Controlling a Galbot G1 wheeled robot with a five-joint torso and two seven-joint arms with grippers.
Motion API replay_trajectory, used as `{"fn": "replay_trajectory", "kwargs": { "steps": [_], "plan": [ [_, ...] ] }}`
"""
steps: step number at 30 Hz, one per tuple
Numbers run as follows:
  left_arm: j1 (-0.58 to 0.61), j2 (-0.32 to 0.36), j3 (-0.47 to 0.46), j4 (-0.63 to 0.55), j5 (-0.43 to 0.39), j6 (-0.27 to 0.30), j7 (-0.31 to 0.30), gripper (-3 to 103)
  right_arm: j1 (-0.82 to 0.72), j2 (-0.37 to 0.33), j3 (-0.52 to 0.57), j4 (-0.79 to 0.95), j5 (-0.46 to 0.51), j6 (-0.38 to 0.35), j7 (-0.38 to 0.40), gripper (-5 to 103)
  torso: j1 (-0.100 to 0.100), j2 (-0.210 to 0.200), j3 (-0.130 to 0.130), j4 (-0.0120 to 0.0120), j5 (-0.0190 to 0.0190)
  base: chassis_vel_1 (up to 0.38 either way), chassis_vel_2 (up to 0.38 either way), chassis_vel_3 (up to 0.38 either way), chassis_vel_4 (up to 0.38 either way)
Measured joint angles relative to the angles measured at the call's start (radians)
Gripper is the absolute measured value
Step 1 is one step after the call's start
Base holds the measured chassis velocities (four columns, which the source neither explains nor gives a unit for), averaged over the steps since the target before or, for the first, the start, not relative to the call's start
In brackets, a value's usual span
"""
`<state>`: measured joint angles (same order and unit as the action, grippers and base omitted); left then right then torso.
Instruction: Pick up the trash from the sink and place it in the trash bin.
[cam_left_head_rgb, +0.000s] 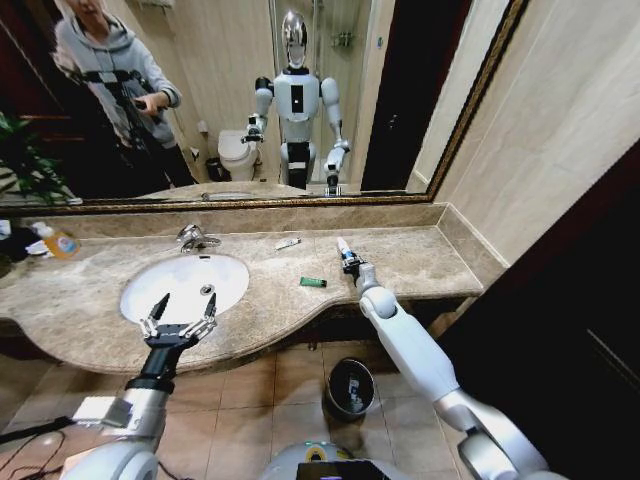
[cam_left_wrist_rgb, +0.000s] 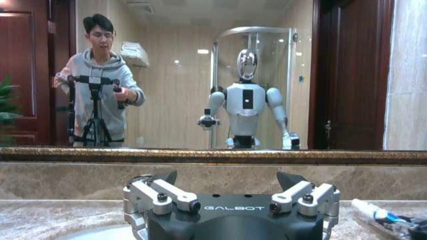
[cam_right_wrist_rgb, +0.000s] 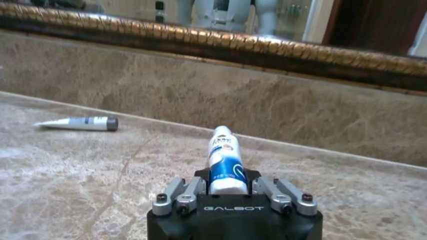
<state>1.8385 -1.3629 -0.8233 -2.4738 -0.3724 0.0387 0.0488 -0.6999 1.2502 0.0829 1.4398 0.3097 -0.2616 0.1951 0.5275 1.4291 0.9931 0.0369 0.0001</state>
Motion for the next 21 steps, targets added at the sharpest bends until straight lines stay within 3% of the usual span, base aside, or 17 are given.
{"fn": "replay_trajectory", "kwargs": {
  "steps": [7,14,21],
  "plan": [
    [0.000,0.000,0.000,0.000,0.000,0.000,0.000,100,-0.126,-0.080,0.041,0.180,0.011,0.002,0.008,30,0.000,0.000,0.000,-0.0002,0.0001,0.000,0.000,0.000,0.000],
    [0.000,0.000,0.000,0.000,0.000,0.000,0.000,100,-0.348,-0.179,0.119,0.436,0.046,0.025,0.039,30,0.000,0.000,0.000,-0.0001,0.0000,0.000,0.000,0.000,0.000],
    [0.000,0.000,0.000,0.000,0.000,0.000,0.000,100,-0.645,-0.181,0.261,0.608,0.031,0.105,0.043,30,0.000,0.000,0.000,-0.0003,0.0000,0.000,0.000,0.000,0.000]
  ]
}}
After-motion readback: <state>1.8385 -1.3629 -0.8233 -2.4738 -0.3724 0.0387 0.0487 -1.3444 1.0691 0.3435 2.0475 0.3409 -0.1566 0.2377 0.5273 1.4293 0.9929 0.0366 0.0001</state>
